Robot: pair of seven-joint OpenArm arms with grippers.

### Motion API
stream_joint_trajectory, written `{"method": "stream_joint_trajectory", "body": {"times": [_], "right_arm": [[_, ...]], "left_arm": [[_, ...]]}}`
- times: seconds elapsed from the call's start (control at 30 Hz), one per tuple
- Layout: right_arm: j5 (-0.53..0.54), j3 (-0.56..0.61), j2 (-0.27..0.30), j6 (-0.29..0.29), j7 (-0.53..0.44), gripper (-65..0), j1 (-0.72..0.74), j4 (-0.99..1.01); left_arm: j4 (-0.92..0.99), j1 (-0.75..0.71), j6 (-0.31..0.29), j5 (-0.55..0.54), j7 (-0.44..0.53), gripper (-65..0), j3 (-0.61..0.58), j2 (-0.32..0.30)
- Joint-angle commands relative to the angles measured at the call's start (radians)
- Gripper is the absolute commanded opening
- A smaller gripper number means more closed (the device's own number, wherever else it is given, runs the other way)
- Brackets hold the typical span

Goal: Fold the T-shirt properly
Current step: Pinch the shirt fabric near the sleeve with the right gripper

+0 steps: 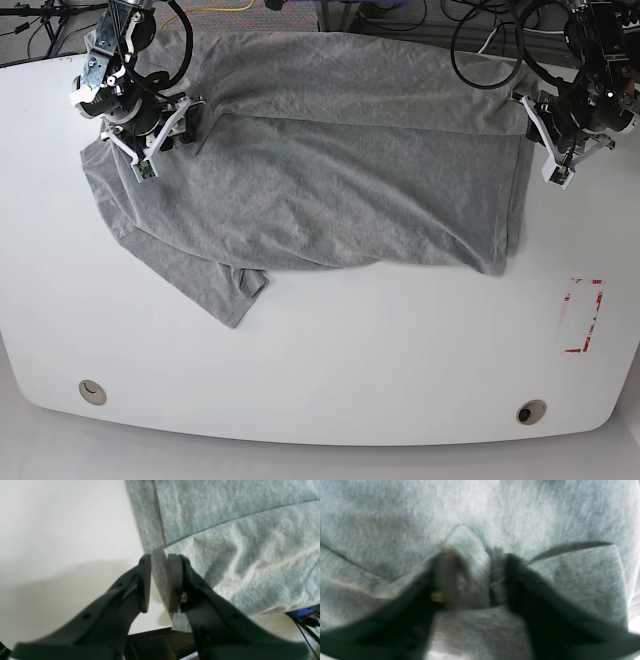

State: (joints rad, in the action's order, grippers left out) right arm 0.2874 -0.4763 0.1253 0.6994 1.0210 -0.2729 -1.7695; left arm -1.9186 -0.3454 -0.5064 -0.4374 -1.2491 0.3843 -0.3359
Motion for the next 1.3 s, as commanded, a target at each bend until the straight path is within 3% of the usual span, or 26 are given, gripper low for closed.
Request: {"method": "stream_joint_trajectory", "body": {"times": [0.0, 0.07, 0.13, 0.47, 0.87, 1.03, 1.27], "right_arm": [[0.013, 0.0, 0.01, -0.001, -0.018, -53.9, 0.004, -0.014], [0.014, 0.0, 0.009, -0.001, -0.018, -61.5, 0.004, -0.019], [0.014, 0.0, 0.007, -0.001, -0.018, -64.8, 0.004, -0.028], [0.016, 0.003, 0.003, -0.001, -0.015, -62.8, 0.008, -0.165], [0.013, 0.112, 0.01, -0.001, -0.015, -61.5, 0.047, -0.163], [0.009, 0.156, 0.006, -0.001, -0.015, -49.9, 0.065, -0.165], [0.006, 0.147, 0.01, -0.001, -0.015, -25.0, 0.08, -0.183]], "left_arm": [[-0.015, 0.007, 0.001, -0.004, 0.009, -55.4, 0.009, -0.013], [-0.015, 0.007, 0.001, -0.004, 0.009, -55.4, 0.009, -0.013], [-0.015, 0.007, 0.001, -0.004, 0.009, -55.4, 0.009, -0.013], [-0.015, 0.007, 0.001, -0.004, 0.009, -55.4, 0.008, -0.013], [-0.015, 0.007, 0.001, -0.004, 0.009, -55.4, 0.006, -0.015], [-0.015, 0.007, 0.001, -0.004, 0.009, -55.4, 0.006, -0.015], [-0.015, 0.002, 0.001, -0.007, 0.007, -55.4, 0.002, -0.015]]}}
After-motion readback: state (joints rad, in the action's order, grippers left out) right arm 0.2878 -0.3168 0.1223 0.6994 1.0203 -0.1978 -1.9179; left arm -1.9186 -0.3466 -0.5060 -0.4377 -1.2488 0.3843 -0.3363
